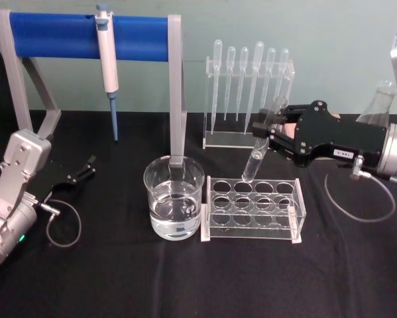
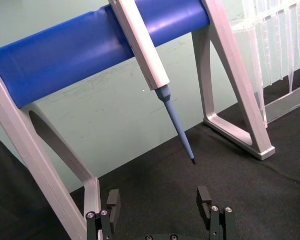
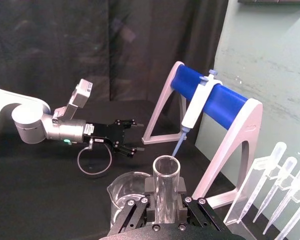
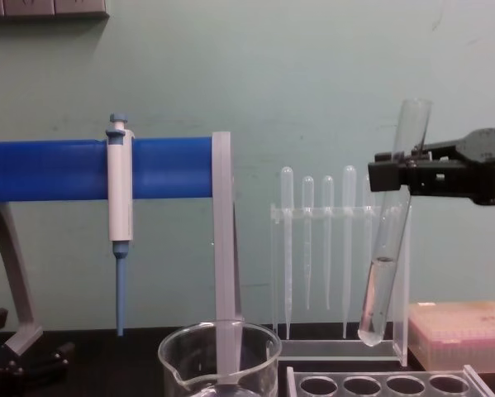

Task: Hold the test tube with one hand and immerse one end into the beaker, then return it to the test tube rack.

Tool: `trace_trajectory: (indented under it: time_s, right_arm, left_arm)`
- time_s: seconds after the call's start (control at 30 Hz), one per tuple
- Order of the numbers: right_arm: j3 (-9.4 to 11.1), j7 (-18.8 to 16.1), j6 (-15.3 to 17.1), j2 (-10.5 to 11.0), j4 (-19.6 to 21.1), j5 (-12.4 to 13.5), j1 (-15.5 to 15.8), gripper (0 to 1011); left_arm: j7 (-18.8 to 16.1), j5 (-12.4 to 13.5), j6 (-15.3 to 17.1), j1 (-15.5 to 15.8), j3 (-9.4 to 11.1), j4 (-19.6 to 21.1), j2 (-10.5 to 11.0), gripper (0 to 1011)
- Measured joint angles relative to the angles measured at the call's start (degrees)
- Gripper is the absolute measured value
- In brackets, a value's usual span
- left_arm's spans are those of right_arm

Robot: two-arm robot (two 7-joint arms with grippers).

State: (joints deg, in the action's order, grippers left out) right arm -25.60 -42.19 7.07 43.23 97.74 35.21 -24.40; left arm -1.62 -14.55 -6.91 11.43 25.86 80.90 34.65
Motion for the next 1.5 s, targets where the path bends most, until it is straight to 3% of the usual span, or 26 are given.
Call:
trace_trajectory:
  time_s: [0.5, 1.5]
  right_arm:
    - [-2.21, 0.96, 3.01, 1.00, -0.17, 1.42, -3.73, 225]
    - [-2.41, 1.08, 2.94, 1.12, -0.15, 1.65, -3.88, 226]
  left_arm:
    - [0.00, 0.00, 0.00, 0.00, 0.00, 0.00, 0.00, 1000]
    - [0.00, 0.00, 0.00, 0.00, 0.00, 0.00, 0.00, 1000]
